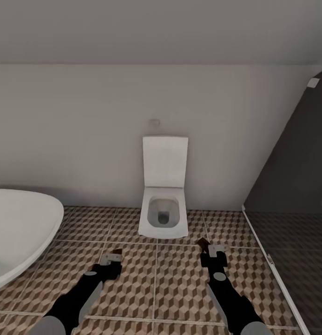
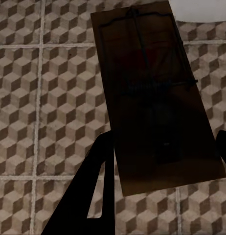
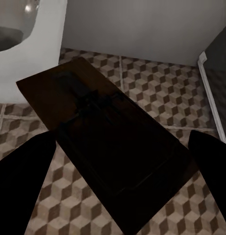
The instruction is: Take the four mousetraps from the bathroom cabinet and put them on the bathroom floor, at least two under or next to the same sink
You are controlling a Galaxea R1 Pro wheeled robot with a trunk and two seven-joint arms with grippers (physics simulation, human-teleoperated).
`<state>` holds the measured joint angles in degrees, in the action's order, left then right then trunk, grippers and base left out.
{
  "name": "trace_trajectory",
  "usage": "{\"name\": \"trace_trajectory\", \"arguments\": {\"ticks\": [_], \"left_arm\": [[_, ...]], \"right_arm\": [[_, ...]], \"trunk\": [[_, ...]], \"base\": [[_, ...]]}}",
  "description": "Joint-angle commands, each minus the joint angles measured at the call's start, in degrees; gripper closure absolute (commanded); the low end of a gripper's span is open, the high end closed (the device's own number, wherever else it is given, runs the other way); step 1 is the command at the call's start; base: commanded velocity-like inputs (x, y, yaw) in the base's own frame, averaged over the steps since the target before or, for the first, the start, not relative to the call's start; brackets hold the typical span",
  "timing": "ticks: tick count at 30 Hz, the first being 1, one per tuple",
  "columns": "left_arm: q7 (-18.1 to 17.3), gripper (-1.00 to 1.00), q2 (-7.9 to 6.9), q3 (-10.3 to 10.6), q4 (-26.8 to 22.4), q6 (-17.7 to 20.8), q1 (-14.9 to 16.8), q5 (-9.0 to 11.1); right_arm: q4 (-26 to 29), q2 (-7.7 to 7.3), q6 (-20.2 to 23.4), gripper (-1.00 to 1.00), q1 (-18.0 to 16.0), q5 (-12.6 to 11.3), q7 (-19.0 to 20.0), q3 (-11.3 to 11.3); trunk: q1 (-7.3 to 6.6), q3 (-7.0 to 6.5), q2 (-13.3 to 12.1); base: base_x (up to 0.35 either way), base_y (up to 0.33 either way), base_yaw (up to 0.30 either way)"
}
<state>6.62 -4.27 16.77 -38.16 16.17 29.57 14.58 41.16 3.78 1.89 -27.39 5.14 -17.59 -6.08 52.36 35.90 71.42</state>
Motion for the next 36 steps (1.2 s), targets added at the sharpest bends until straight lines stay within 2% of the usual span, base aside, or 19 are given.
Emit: {"name": "trace_trajectory", "arguments": {"ticks": [1, 8, 30, 36], "left_arm": [[0.8, 1.0, -0.11, 0.5, -0.6, 0.2, 0.0, 0.5], [0.8, 1.0, -0.08, 0.5, -1.2, 0.3, 0.0, 0.5], [0.8, 1.0, 0.65, 0.6, -1.4, 0.3, 0.0, 0.5], [0.8, 1.0, 1.62, 0.6, -1.5, 0.3, 0.0, 0.5]], "right_arm": [[1.1, -0.03, 0.3, 1.0, 0.0, 0.5, -0.4, -0.1], [4.2, 0.08, 0.6, 1.0, 0.0, 0.5, -0.5, -0.2], [4.2, 0.09, 0.6, 1.0, 0.0, 0.4, -0.4, -0.4], [4.2, 0.09, 0.6, 1.0, 0.0, 0.4, -0.3, -0.5]], "trunk": [[0.0, 0.05, 0.0], [0.0, 0.17, 0.0], [4.83, 6.11, 8.9], [6.15, 7.74, 11.3]], "base": [[0.0, 0.0, 0.0], [0.0, 0.0, 0.0], [0.0, 0.0, 0.0], [0.0, 0.0, 0.0]]}}
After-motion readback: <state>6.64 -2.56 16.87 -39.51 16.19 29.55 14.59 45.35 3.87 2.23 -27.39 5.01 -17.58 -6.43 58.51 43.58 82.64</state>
